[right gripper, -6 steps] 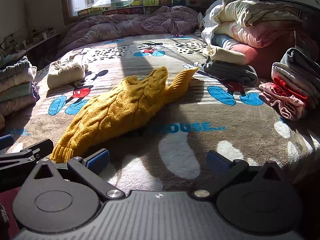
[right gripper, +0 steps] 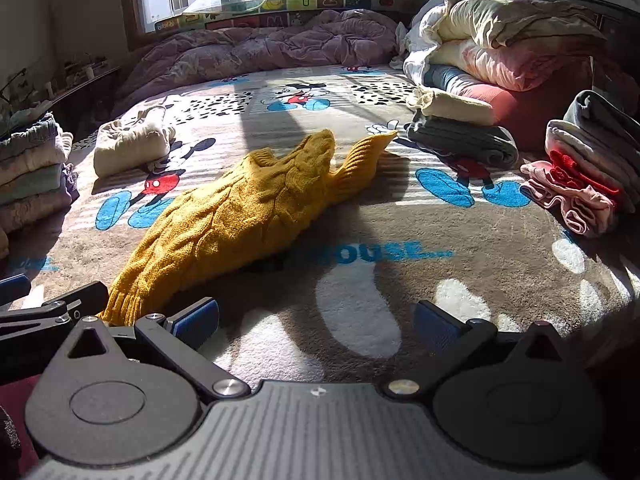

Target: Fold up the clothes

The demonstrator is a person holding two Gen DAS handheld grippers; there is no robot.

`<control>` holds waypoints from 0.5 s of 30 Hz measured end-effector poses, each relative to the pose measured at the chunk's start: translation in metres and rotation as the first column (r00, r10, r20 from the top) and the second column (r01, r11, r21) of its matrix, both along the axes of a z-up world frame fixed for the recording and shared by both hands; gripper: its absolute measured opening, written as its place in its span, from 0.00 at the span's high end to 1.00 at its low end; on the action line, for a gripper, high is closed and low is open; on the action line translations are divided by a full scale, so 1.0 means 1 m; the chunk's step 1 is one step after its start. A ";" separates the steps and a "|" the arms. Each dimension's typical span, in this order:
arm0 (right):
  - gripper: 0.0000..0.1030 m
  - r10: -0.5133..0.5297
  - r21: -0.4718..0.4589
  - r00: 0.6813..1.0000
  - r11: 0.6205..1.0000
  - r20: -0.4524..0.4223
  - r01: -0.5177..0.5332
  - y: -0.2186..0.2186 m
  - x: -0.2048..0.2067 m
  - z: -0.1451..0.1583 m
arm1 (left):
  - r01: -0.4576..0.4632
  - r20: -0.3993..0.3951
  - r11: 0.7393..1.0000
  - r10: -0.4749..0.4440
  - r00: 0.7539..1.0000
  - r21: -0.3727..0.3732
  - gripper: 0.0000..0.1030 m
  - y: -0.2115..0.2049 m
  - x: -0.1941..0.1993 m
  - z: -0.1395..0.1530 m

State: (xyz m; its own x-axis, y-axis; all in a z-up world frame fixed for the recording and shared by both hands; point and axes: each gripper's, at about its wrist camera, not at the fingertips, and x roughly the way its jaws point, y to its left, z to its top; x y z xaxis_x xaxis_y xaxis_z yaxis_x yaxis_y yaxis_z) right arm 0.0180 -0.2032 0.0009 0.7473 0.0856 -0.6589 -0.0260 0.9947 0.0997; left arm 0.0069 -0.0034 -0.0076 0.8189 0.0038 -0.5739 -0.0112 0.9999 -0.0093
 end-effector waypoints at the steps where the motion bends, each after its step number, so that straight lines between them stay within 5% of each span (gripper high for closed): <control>1: 0.01 0.001 0.001 1.000 1.000 -0.002 -0.001 0.000 0.000 0.000 | -0.002 -0.005 1.000 0.002 1.000 -0.001 0.00 -0.001 0.001 -0.001; 15: 0.01 0.025 -0.011 0.999 1.000 -0.031 -0.025 0.010 0.008 -0.007 | -0.009 -0.038 0.999 0.008 0.999 -0.031 0.00 0.010 0.004 -0.009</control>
State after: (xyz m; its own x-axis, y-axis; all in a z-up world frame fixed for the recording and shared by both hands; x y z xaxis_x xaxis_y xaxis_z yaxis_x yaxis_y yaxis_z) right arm 0.0263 -0.1932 -0.0056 0.7244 0.0960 -0.6827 -0.0477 0.9949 0.0893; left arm 0.0112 0.0064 -0.0163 0.7964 -0.0077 -0.6047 -0.0209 0.9990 -0.0403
